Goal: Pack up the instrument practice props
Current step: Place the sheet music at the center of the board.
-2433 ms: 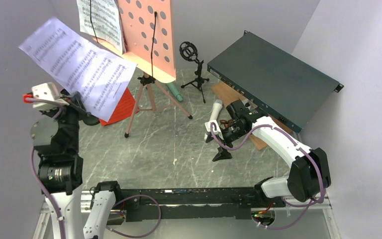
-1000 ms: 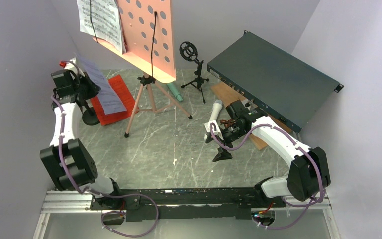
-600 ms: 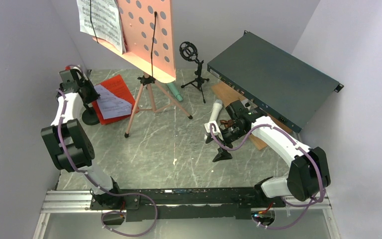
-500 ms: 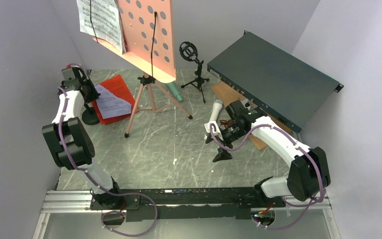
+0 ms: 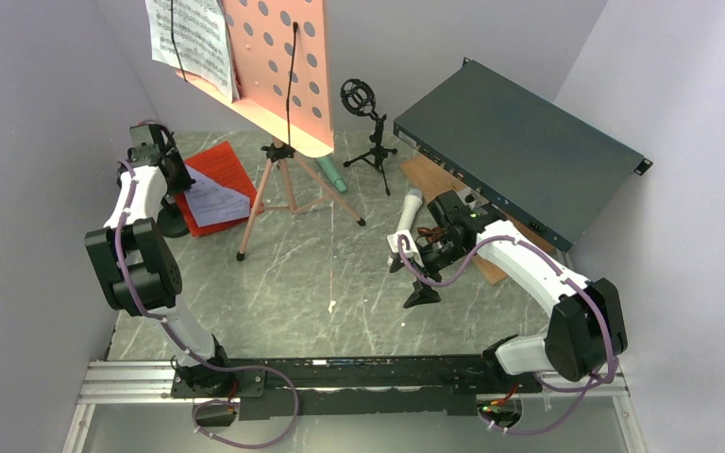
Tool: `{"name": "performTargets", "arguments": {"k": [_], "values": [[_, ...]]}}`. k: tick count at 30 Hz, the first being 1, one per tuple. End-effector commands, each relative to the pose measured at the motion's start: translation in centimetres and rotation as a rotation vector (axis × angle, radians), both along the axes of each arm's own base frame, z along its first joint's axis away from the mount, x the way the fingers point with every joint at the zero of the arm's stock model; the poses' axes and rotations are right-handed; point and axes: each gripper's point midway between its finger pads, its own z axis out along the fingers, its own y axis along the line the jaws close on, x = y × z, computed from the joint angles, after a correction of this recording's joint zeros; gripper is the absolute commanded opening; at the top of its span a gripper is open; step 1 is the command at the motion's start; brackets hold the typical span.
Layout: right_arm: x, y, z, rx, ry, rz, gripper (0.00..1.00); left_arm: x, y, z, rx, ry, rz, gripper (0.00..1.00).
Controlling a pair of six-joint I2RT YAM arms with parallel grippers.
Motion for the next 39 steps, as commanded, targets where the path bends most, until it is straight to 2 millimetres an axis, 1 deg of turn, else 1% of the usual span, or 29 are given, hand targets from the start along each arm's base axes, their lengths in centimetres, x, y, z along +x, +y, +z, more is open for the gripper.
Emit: {"name": "performTargets", "arguments": {"k": [1, 2, 4, 5, 8, 10, 13, 15, 17, 18, 21, 23, 28, 31, 34, 39], "values": [[-0.2, 0.3, 0.5, 0.024, -0.018, 0.027, 0.91, -1.4, -0.5, -1.1, -0.042, 0.069, 0.007, 0.00], [-0.1, 0.3, 0.5, 0.023, -0.017, 0.028, 0.91, -1.1, -1.2, -0.6, -0.076, 0.040, -0.008, 0.00], [-0.2, 0.3, 0.5, 0.022, -0.016, 0.029, 0.91, -0.1, -2.7, 1.2, -0.168, -0.037, -0.037, 0.00], [-0.2, 0.3, 0.5, 0.023, -0.017, 0.031, 0.91, 0.4, -4.0, 2.3, -0.236, -0.077, -0.072, 0.00], [-0.2, 0.3, 0.6, 0.023, -0.019, 0.030, 0.91, 2.4, -6.0, 6.3, -0.349, -0.193, -0.149, 0.00], [-0.2, 0.3, 0.6, 0.023, -0.020, 0.029, 0.91, 3.4, -6.6, 9.1, -0.361, -0.260, -0.199, 0.00], [-0.2, 0.3, 0.7, 0.026, -0.022, 0.030, 0.91, 4.3, -7.2, 12.4, -0.353, -0.347, -0.277, 0.00], [-0.2, 0.3, 0.7, 0.025, -0.024, 0.030, 0.91, 4.4, -7.7, 13.9, -0.350, -0.381, -0.321, 0.00], [-0.3, 0.3, 0.7, 0.026, -0.026, 0.032, 0.91, 4.2, -7.9, 14.3, -0.339, -0.387, -0.346, 0.00], [-0.3, 0.3, 0.7, 0.026, -0.026, 0.033, 0.91, 4.0, -7.7, 14.0, -0.328, -0.380, -0.344, 0.00], [-0.3, 0.2, 0.7, 0.025, -0.026, 0.033, 0.91, 2.9, -7.3, 11.3, -0.349, -0.335, -0.334, 0.00], [-0.4, 0.3, 0.6, 0.025, -0.022, 0.035, 0.91, 2.3, -6.6, 9.2, -0.379, -0.307, -0.300, 0.00], [-0.4, 0.3, 0.6, 0.023, -0.019, 0.038, 0.91, 0.7, -3.0, 2.5, -0.400, -0.137, -0.107, 0.00], [-0.4, 0.4, 0.5, 0.022, -0.016, 0.039, 0.91, 0.0, -1.7, -0.4, -0.368, -0.049, -0.026, 0.00], [-0.4, 0.4, 0.4, 0.020, -0.014, 0.040, 0.91, -0.3, -0.9, -1.9, -0.346, -0.001, 0.013, 0.00], [-0.5, 0.4, 0.3, 0.016, -0.010, 0.040, 0.91, -0.4, 0.0, -2.8, -0.309, 0.033, 0.044, 0.00]]}}
